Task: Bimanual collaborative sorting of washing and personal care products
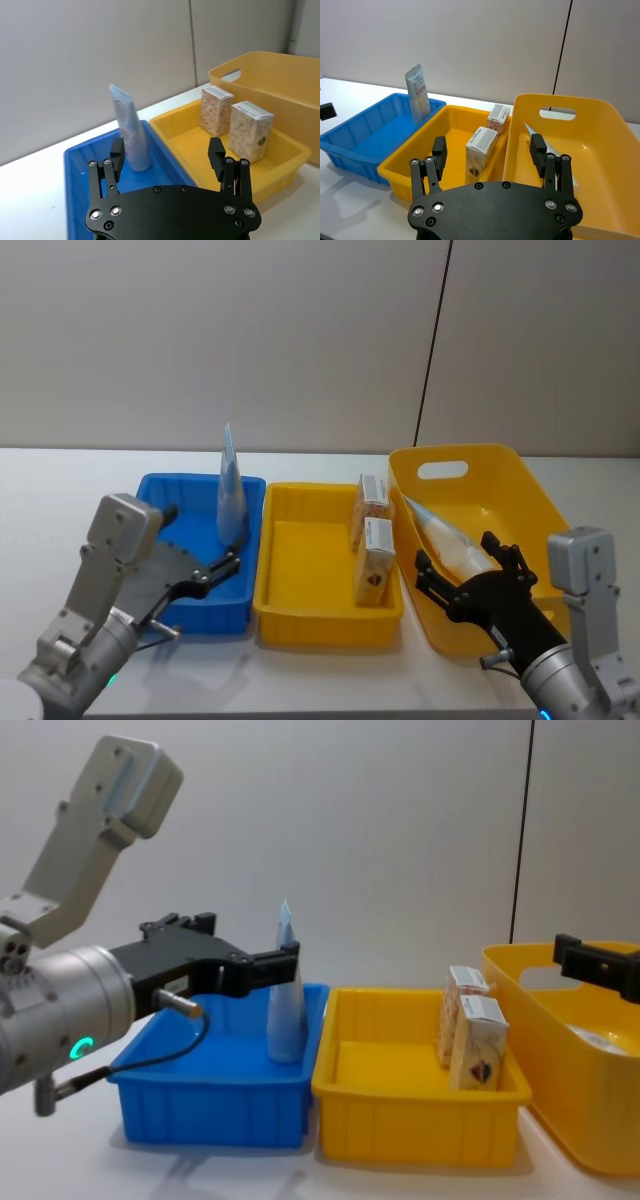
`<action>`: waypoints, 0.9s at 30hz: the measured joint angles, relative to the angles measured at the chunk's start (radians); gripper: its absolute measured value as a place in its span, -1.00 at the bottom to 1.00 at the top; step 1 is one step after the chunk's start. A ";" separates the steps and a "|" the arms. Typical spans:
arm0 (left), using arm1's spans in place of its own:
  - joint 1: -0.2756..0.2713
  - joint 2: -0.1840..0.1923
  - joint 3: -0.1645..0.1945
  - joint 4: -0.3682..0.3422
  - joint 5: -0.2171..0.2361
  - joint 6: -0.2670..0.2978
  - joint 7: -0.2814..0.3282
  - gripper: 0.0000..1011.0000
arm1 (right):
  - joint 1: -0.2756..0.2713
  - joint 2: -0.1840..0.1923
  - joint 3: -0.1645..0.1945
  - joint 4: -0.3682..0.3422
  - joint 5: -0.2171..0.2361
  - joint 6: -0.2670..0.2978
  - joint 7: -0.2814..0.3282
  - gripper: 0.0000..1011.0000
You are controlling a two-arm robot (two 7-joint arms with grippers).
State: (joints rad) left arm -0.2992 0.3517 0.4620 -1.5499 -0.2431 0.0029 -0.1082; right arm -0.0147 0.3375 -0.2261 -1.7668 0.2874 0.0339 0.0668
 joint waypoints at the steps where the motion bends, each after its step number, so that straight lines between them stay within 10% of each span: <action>1: 0.012 0.006 -0.002 -0.016 0.008 0.002 0.020 0.98 | 0.000 0.000 0.000 0.000 0.000 0.000 0.000 0.99; 27: 0.062 0.030 -0.008 -0.076 0.043 0.012 0.097 0.98 | 0.000 -0.001 0.000 0.000 0.000 0.001 0.000 0.99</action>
State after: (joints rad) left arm -0.2371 0.3821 0.4538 -1.6262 -0.2003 0.0146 -0.0108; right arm -0.0144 0.3362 -0.2258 -1.7666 0.2871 0.0349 0.0667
